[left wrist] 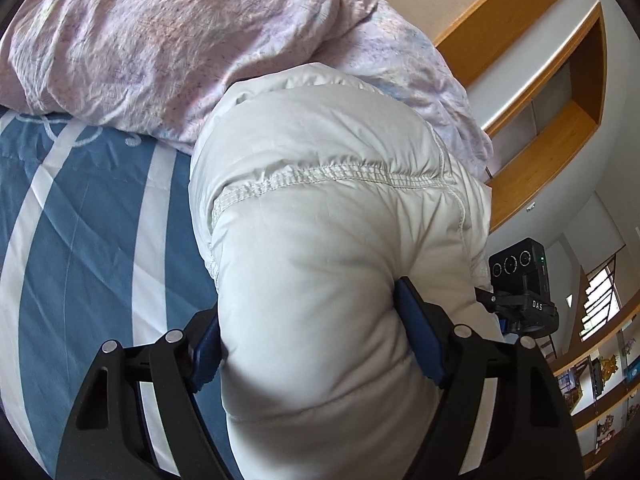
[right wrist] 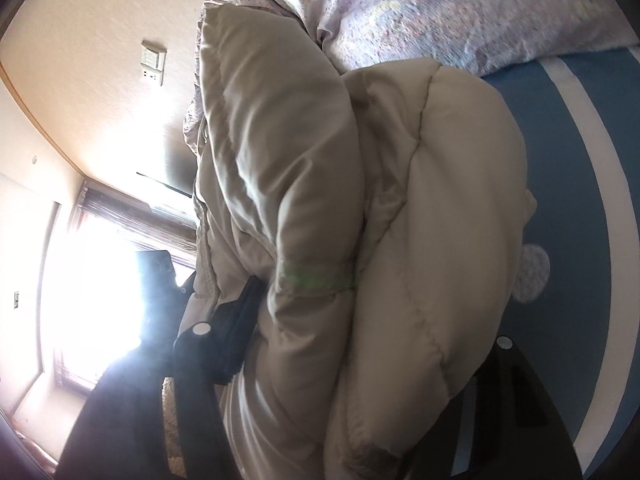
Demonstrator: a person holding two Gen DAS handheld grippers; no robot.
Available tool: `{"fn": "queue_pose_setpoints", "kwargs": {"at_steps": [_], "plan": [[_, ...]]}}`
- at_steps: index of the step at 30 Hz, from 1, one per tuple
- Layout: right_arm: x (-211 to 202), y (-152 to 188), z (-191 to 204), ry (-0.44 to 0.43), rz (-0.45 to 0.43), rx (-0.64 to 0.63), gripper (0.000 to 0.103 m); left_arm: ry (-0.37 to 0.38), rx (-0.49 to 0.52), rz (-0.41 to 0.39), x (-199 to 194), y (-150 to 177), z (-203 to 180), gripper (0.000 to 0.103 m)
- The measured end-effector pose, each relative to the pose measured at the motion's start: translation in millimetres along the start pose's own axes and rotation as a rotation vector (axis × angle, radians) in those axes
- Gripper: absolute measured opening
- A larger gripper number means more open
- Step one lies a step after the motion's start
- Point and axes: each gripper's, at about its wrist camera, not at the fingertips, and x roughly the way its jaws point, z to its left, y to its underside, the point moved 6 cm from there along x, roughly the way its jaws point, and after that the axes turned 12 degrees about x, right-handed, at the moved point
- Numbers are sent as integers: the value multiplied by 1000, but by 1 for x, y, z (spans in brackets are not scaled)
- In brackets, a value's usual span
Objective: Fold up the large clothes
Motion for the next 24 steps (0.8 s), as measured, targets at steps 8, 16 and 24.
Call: {"fn": "queue_pose_setpoints", "kwargs": {"at_steps": [8, 16, 24], "plan": [[-2, 15, -5, -4, -2, 28, 58, -37, 22, 20, 14, -7, 17, 78], [-9, 23, -30, 58, -34, 135, 77, -149, 82, 45, 28, -5, 30, 90], [-60, 47, 18, 353, -284, -24, 83, -481, 372, -38, -13, -12, -16, 90]]}}
